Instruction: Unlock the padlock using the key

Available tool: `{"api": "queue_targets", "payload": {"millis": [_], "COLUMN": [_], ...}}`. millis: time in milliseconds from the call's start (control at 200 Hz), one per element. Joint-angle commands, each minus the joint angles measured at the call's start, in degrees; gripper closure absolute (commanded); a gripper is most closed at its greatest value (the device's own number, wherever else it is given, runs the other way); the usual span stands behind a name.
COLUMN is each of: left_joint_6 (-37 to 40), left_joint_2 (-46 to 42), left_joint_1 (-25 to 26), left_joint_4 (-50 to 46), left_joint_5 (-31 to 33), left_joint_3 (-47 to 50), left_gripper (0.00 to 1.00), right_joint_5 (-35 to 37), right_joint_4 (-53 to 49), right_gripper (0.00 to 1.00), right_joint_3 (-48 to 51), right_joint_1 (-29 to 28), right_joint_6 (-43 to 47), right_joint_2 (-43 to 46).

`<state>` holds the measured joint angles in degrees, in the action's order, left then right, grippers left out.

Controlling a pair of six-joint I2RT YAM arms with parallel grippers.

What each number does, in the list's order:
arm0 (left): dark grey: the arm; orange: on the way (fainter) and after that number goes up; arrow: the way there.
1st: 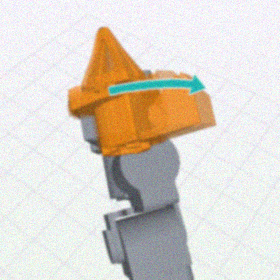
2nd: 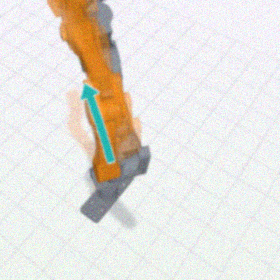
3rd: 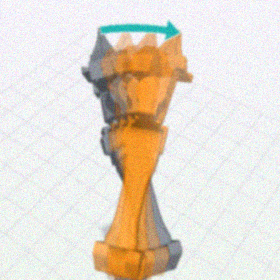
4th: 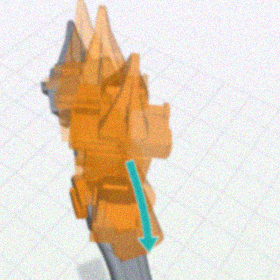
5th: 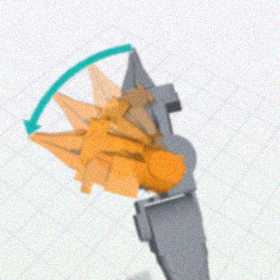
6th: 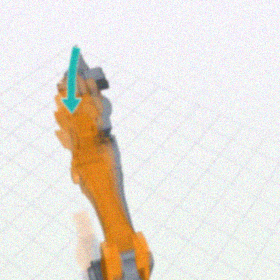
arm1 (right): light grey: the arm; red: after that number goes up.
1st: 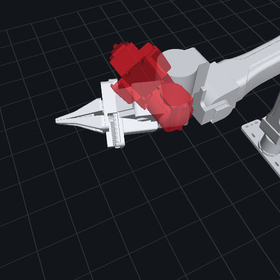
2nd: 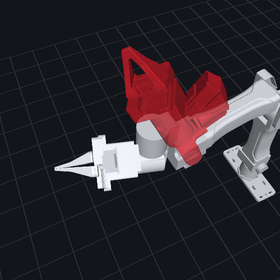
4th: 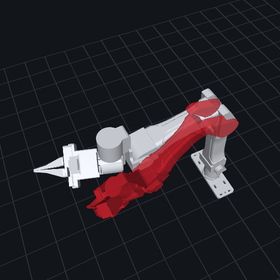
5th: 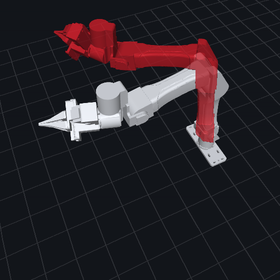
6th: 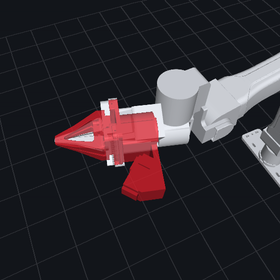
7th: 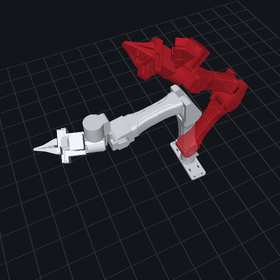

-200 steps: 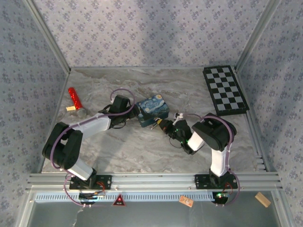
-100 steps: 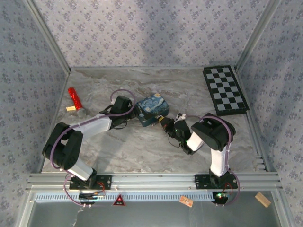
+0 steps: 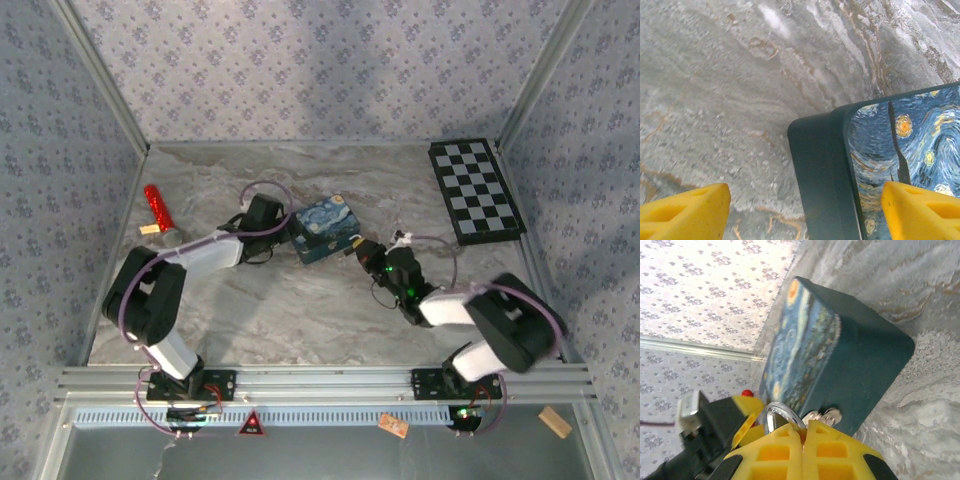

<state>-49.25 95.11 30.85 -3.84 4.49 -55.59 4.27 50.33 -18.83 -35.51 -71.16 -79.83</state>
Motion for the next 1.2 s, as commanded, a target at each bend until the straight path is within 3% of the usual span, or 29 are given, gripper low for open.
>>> {"api": "queue_targets", "payload": {"millis": [0, 215, 400, 545, 700, 880, 1194], "left_joint_6": [3.2, 7.3, 13.0, 17.5, 21.3, 20.5, 20.1], "left_joint_2": [3.1, 6.8, 9.1, 3.7, -6.5, -22.5, -44.1], "left_joint_1": [-0.5, -2.9, -5.2, -6.6, -6.6, -7.4, -11.6], "left_joint_4": [-1.0, 2.2, 1.6, -0.9, -6.1, -4.9, -3.6], "left_joint_5": [-0.2, -1.5, -6.3, -9.9, -8.1, -5.9, -3.1], "left_joint_3": [-3.7, -7.4, -13.9, -14.5, -9.3, 6.4, 23.3], "left_gripper": [0.21, 0.21, 0.21, 0.20, 0.18, 0.13, 0.08], "right_joint_5": [0.4, -2.1, -5.8, -8.0, -6.8, -1.9, -4.0], "right_joint_4": [-21.1, -59.2, -78.4, -90.5, -96.1, -101.9, -96.8], "right_gripper": [1.00, 1.00, 1.00, 1.00, 1.00, 1.00, 1.00], "right_joint_3": [0.3, -12.2, -19.6, -23.3, -23.6, -24.7, -23.8], "right_joint_1": [1.8, 6.5, 10.1, 12.1, 13.2, 14.3, 16.4], "right_joint_6": [8.9, 25.1, 31.3, 34.6, 36.6, 35.7, 36.3], "right_joint_2": [10.3, 26.6, 31.3, 29.2, 27.0, 24.7, 17.8]}}
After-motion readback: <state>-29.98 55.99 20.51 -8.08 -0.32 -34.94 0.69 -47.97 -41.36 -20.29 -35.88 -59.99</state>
